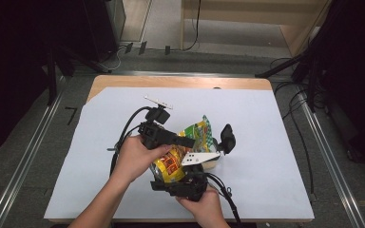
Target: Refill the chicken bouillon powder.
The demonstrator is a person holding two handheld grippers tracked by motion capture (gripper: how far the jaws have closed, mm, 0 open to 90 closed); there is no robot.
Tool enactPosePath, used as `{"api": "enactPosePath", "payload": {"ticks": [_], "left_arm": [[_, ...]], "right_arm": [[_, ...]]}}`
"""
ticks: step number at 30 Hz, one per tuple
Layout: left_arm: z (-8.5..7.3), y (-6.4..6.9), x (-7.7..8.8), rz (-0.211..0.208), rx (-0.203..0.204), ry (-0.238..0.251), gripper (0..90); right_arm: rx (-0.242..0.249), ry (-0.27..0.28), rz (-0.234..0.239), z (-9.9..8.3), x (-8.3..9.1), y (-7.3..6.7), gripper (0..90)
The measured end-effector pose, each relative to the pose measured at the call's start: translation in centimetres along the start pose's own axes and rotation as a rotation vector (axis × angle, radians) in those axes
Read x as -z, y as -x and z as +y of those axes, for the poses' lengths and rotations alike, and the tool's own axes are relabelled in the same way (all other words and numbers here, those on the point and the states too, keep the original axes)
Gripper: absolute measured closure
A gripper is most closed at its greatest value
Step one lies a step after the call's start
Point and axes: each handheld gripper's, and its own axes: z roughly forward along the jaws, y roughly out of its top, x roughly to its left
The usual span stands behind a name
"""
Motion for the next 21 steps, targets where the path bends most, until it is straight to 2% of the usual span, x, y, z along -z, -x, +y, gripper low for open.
{"api": "enactPosePath", "payload": {"ticks": [2, 4, 8, 12, 15, 21], "left_arm": [[0.2, 0.3, 0.4, 0.013, 0.001, 0.003, 66.7], [0.3, 0.5, 1.0, 0.019, -0.005, 0.021, 64.2], [0.6, 0.1, 1.3, -0.015, 0.018, 0.022, 63.3], [1.1, -0.1, 1.1, -0.022, 0.034, 0.01, 62.9], [1.5, 0.0, 0.9, 0.013, 0.025, -0.007, 75.6], [1.8, -0.2, 0.7, 0.008, 0.026, -0.024, 78.4]], "right_arm": [[-0.009, 0.008, 0.015, 0.2, 0.1, 0.0, 69.8], [-0.046, 0.019, 0.046, 0.4, 0.3, 0.2, 69.8], [-0.079, 0.038, 0.084, 0.7, 0.8, 0.5, 69.8], [-0.091, 0.042, 0.084, 0.9, 0.9, 0.7, 69.6], [-0.095, 0.03, 0.069, 1.1, 0.9, 0.8, 69.0], [-0.093, 0.013, 0.067, 1.2, 0.8, 0.9, 69.7]]}}
